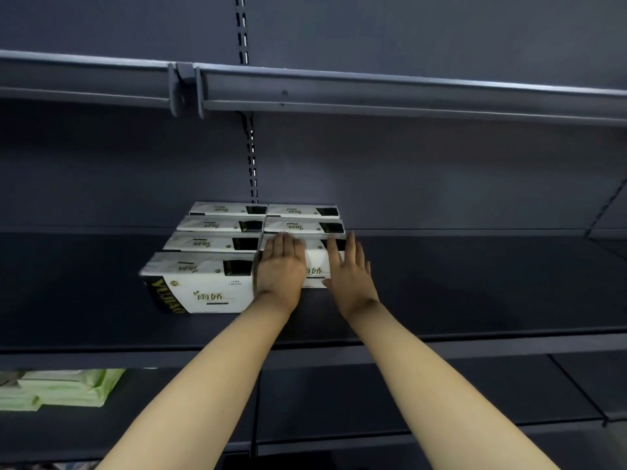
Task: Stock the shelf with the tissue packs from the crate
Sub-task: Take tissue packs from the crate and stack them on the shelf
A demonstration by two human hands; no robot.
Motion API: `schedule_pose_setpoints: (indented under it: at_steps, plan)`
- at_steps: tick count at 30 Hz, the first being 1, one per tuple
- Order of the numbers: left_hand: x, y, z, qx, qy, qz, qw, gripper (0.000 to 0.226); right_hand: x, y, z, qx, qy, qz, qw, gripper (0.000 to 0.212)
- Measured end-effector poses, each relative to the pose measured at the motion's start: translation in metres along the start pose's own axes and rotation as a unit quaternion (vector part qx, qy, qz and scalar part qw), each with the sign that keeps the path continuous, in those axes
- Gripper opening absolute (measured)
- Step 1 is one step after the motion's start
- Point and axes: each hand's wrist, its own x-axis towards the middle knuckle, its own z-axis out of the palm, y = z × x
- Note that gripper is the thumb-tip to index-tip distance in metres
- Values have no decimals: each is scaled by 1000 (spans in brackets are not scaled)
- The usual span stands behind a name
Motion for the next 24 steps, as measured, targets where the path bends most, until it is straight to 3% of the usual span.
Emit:
schedule_pose_setpoints:
  at_steps: [4,8,12,19,24]
  plan:
    - [-16,9,-15,-22,15,-9,1000,71,-15,0,-8,-57,7,-15,998,89]
    - [-40,15,-30,-20,23,9,999,70,-42,2,-19,-63,5,-40,997,75]
    - [-70,20,-34,-18,22,24,999,64,-75,3,-23,-64,67,-56,994,77]
    - [-128,38,-36,1,54,40,998,54,-137,12,-23,-85,57,-75,992,74]
    - [-168,49,-28,10,35,45,998,51,-176,15,-19,-92,39,-90,991,72]
